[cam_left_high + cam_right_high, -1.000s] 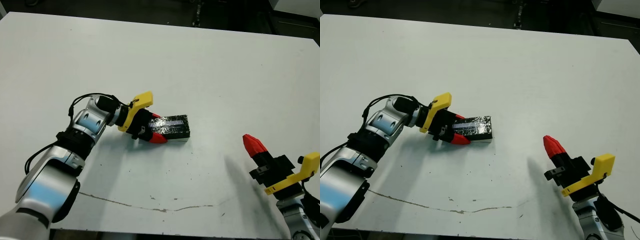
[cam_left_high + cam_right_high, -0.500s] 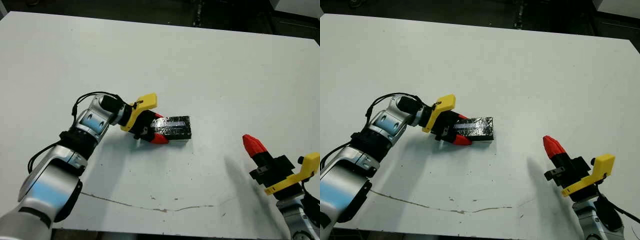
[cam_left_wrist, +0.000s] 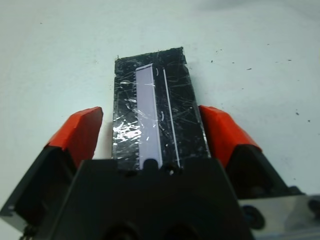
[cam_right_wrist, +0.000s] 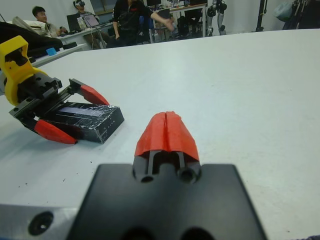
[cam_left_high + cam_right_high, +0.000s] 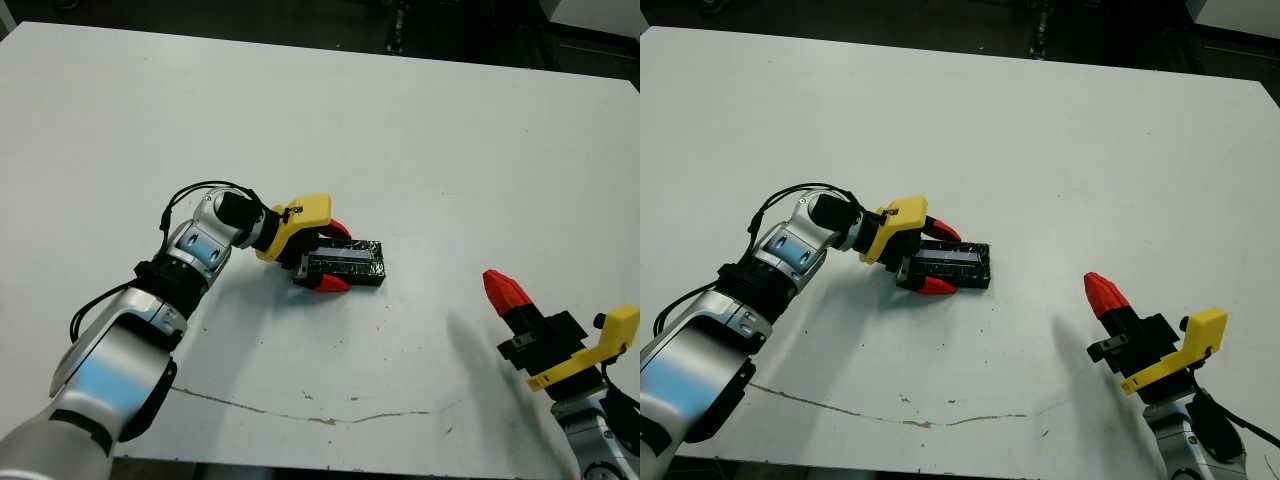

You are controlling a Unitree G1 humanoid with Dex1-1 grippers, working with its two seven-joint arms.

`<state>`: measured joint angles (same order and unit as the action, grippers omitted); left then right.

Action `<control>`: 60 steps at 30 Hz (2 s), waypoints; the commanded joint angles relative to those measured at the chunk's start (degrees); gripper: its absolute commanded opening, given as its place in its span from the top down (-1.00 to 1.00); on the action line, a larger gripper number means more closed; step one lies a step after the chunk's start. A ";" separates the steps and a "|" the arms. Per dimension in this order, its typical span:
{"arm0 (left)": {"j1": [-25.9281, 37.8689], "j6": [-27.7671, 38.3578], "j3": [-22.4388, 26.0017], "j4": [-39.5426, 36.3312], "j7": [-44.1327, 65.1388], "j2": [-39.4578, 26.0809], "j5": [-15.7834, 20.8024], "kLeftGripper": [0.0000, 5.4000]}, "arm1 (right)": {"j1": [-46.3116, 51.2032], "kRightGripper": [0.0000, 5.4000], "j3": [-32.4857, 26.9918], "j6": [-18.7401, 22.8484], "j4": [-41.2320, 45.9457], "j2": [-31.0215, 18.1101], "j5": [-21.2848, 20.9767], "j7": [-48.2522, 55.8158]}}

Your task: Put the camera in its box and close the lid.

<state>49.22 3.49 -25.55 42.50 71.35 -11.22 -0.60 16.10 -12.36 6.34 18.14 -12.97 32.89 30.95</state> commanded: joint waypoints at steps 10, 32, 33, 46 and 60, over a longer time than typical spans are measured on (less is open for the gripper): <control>-4.67 0.94 -4.67 2.74 1.74 5.12 -2.39 -1.00 | 0.16 1.00 -0.37 0.06 0.05 -0.76 -1.35 -0.18; -14.06 -8.68 4.58 -7.89 8.03 -9.74 7.01 -1.00 | -0.02 1.00 -0.54 -0.39 -0.72 -0.56 -0.55 1.13; -14.59 -9.52 5.00 -8.37 8.03 -10.77 7.36 -1.00 | -0.02 1.00 -0.56 -0.44 -0.75 -0.53 -0.50 1.21; -21.13 -9.05 13.97 -14.03 3.87 -21.33 10.04 -1.00 | 0.37 1.00 -0.41 0.63 0.00 -0.72 -0.20 0.69; -38.64 -22.58 33.43 -41.09 -18.74 -21.06 21.18 -0.92 | 0.33 1.00 -0.28 0.59 -0.24 -0.82 0.25 1.30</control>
<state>14.29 -16.34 4.64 6.97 57.19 -34.52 18.17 16.13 -12.35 6.31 18.17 -13.07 32.96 32.09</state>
